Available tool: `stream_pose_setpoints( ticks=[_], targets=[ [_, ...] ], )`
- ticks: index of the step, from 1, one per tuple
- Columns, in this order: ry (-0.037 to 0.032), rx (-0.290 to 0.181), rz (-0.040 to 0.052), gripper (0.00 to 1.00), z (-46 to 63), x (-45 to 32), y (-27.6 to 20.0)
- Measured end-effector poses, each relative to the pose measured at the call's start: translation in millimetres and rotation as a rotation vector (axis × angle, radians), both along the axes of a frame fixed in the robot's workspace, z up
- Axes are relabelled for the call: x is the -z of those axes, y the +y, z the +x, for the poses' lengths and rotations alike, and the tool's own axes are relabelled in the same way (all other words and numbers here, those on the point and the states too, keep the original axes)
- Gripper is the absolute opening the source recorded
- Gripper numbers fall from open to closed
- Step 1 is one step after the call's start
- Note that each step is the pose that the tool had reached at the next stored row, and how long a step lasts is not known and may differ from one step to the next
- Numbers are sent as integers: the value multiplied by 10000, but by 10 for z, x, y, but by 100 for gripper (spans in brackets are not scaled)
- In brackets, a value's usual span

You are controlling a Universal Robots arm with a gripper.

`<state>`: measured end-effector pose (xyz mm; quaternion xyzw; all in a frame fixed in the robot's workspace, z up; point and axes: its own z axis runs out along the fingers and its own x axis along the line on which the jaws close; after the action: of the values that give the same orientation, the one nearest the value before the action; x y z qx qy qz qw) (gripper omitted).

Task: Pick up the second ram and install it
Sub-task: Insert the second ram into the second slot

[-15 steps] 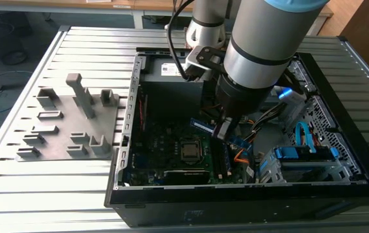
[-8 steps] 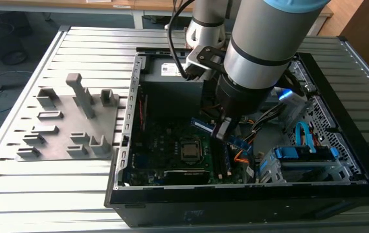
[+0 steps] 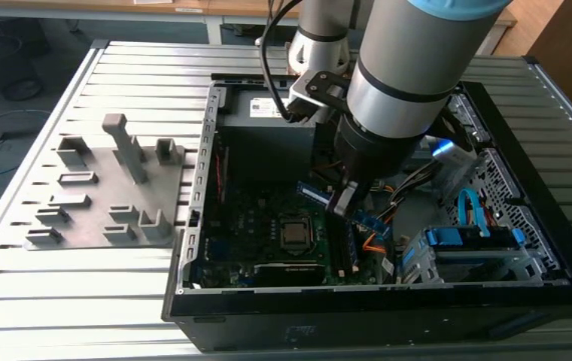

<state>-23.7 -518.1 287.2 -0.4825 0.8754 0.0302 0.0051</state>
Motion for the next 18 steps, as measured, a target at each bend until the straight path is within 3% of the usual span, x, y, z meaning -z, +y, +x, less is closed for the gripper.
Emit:
stream_pose_setpoints(
  ticks=[7,18],
  targets=[
    [0,136,0,14,0,0,0],
    [0,1033,0,14,0,0,0]
  ],
)
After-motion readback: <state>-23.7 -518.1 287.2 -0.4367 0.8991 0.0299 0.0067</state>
